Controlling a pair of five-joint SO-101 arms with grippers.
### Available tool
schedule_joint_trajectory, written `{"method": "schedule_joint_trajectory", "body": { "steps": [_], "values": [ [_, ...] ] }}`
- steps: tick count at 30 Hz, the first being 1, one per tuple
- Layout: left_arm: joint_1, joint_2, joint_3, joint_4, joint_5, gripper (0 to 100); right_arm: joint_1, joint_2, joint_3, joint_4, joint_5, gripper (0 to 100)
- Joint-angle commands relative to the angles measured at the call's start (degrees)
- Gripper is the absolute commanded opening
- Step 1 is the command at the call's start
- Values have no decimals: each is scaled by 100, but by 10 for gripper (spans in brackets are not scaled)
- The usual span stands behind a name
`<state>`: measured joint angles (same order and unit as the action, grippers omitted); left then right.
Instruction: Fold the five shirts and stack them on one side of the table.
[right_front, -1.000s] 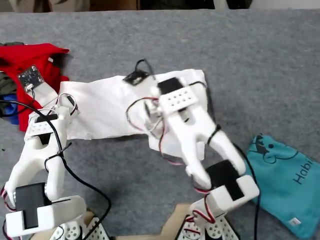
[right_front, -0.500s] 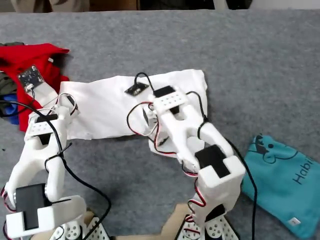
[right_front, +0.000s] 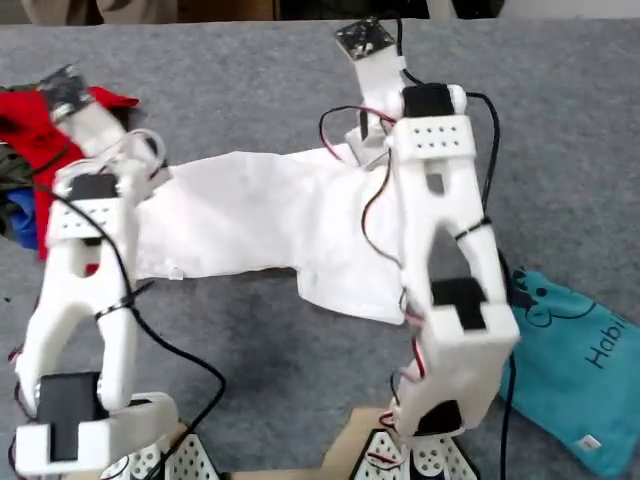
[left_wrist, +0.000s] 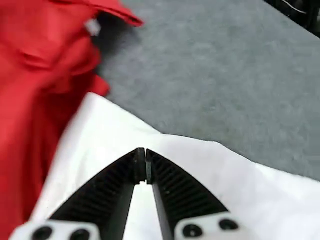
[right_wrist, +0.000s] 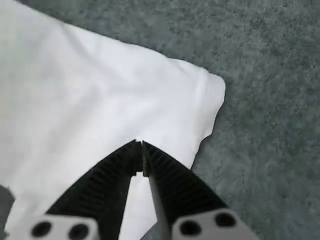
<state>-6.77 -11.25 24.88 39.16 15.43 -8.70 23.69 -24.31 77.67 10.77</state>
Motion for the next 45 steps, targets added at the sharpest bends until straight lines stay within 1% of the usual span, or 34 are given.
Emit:
{"method": "schedule_joint_trajectory", "body": {
  "steps": [1, 4, 7, 9, 12, 16, 18, 23, 27, 30, 32, 34, 35, 38, 39, 40, 43, 45],
  "values": [
    [273, 558, -369, -114, 44, 19, 233, 1024, -857, -448, -9, 5],
    [114, 1305, -448, -79, 53, 19, 251, 2000, -1675, -484, -9, 5],
    [-176, 1903, -756, 624, 264, 19, 303, 2888, -2484, -492, -9, 5],
    [-360, 2229, -1046, 993, 281, 19, 374, 3424, -3099, -492, 0, 5],
    [-615, 2695, -1442, 1099, 281, 19, 611, 4119, -4040, -457, 18, 5],
    [-844, 3310, -1996, 1064, 290, 19, 813, 4699, -5297, 114, -9, 5],
    [-914, 3591, -2365, 1231, 316, 19, 796, 4884, -5886, 448, -9, 5],
    [-923, 3864, -3218, 2040, 290, 19, 409, 5059, -7196, 1363, 26, 5],
    [-1020, 3829, -3965, 2760, 281, 19, 224, 4532, -7116, 1697, 9, 5],
    [-1037, 3688, -4527, 3209, 281, 19, 215, 4163, -7125, 1714, 9, 5],
    [-985, 3635, -4835, 3209, 281, 19, 215, 4092, -7020, 1477, 0, 5],
    [-905, 3697, -5116, 2901, 281, 19, 215, 4189, -6800, 1134, 0, 5],
    [-862, 3802, -5099, 2532, 281, 19, 207, 4268, -6642, 976, 0, 5],
    [-774, 4479, -4888, 993, 325, 19, 198, 4523, -6193, 563, -9, 5],
    [-730, 4716, -4923, 721, 325, 19, 198, 4611, -6062, 440, -9, 5],
    [-703, 4954, -5020, 580, 299, 19, 215, 4725, -5974, 308, -9, 5],
    [-659, 5604, -5424, 554, 290, 19, 347, 5007, -5842, 18, -9, 5],
    [-721, 5912, -5767, 791, 290, 19, 479, 5156, -5859, 9, -9, 5]
  ]
}}
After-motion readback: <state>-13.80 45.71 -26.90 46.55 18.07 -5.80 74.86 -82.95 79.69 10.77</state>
